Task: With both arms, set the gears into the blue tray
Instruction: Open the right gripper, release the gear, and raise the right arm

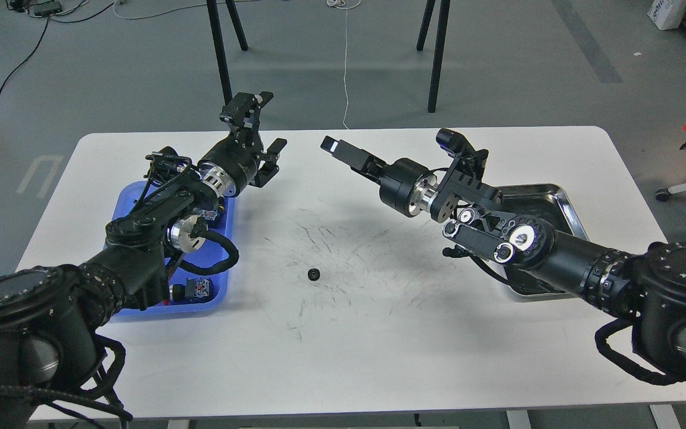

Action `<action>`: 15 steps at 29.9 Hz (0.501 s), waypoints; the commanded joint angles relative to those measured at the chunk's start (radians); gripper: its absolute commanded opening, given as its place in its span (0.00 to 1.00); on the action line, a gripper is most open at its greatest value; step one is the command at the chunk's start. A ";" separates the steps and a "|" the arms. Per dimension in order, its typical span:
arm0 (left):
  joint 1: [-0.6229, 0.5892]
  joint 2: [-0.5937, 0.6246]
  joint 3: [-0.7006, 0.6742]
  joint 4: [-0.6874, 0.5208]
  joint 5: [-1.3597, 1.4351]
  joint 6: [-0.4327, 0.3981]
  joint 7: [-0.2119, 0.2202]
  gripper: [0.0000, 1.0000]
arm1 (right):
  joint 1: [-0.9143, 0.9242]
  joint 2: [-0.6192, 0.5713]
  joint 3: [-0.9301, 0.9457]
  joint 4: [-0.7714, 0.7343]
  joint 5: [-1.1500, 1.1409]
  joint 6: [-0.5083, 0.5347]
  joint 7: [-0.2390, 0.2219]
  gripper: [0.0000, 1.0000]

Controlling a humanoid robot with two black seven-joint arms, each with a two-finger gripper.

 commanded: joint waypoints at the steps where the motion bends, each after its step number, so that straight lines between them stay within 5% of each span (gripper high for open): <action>1: 0.001 -0.001 0.000 0.000 0.000 0.001 0.000 1.00 | -0.002 0.000 0.087 0.002 0.042 -0.006 0.000 0.97; 15: 0.000 0.000 0.071 -0.002 0.008 -0.006 0.000 1.00 | 0.012 -0.169 0.265 0.003 0.312 0.014 0.000 0.97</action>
